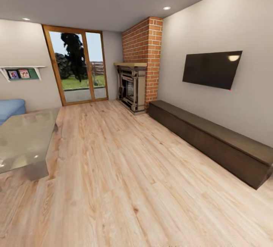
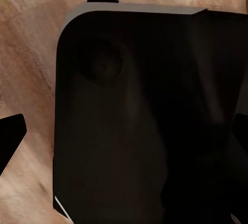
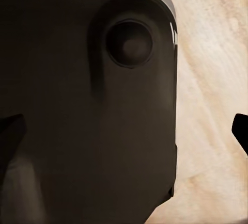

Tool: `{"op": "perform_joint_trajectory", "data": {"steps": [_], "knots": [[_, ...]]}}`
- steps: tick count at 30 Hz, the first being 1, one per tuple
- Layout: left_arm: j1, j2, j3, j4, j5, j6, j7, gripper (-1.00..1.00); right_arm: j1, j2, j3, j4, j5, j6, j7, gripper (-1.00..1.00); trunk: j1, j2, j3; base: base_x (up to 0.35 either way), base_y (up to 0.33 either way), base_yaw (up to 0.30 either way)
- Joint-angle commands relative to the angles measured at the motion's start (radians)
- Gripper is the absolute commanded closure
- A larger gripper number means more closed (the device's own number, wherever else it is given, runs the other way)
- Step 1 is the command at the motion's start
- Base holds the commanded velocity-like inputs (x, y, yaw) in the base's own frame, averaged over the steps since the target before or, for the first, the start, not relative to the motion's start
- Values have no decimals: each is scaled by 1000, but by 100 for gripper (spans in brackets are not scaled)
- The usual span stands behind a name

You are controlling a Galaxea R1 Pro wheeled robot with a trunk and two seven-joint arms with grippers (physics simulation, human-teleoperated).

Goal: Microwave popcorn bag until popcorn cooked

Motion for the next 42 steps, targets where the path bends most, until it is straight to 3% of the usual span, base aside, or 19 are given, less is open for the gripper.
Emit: {"op": "perform_joint_trajectory", "data": {"steps": [1, 33, 42], "knots": [[0, 0, 0, 0, 10, -3, 0, -100, 0, 0, -3, 0, -2, -3, 4, -100, 0, 0, -1, 0, 0, -293], [0, 4, 1, 0, 14, -1, 1, -100, 0, -4, -4, 0, -4, -2, 10, -100, 0, 0, -1, 0, 0, -293], [-1, 1, 1, 0, 15, -1, 1, -100, 0, -7, -51, 0, -4, -2, 44, -100, 0, 0, -1, 0, 0, -293]]}}
